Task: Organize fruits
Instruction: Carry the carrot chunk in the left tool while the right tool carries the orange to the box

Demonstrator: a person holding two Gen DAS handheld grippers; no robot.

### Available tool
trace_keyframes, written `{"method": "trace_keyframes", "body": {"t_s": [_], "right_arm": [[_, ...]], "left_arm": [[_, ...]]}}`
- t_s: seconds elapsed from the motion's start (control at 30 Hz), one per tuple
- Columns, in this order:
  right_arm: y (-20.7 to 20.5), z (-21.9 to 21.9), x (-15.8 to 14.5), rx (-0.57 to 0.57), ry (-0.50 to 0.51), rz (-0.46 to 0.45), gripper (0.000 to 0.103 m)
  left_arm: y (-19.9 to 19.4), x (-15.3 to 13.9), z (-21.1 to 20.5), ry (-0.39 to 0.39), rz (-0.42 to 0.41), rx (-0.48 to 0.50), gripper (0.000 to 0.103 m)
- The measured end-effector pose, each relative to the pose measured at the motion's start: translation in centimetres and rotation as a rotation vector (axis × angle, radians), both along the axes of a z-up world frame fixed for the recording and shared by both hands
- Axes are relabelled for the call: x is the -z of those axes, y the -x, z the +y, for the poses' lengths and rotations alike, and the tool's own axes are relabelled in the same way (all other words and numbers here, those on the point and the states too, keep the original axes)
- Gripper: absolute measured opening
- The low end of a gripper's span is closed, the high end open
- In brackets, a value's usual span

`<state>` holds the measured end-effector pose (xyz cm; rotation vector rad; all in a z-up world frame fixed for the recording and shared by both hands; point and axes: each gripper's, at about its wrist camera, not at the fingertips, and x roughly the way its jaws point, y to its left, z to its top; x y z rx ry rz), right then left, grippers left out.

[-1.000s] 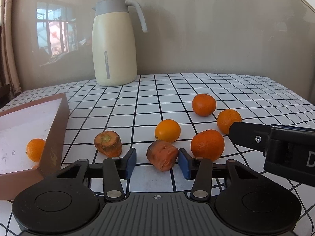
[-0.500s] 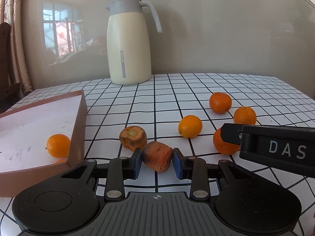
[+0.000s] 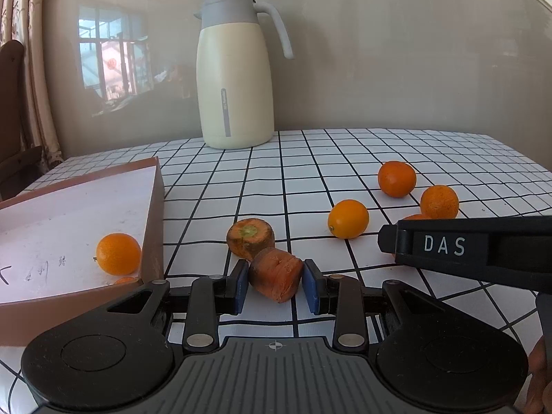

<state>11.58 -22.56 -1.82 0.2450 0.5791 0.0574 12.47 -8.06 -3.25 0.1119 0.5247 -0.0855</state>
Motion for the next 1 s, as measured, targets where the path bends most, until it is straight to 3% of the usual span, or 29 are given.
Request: {"method": "trace_keyframes", "body": {"t_s": [0.47,1.0], "right_arm": [[2.5,-1.3,-0.8,-0.018,0.045,-0.025,0.029],[5.1,-1.7,-0.8,-0.064,0.097,-0.021,0.03]], "left_arm": [[0.9,-0.1,0.4,0.031,-0.009,-0.003,0.034],[3.1,0.2,0.7,-0.008,-0.037,0.035,0.031]]}}
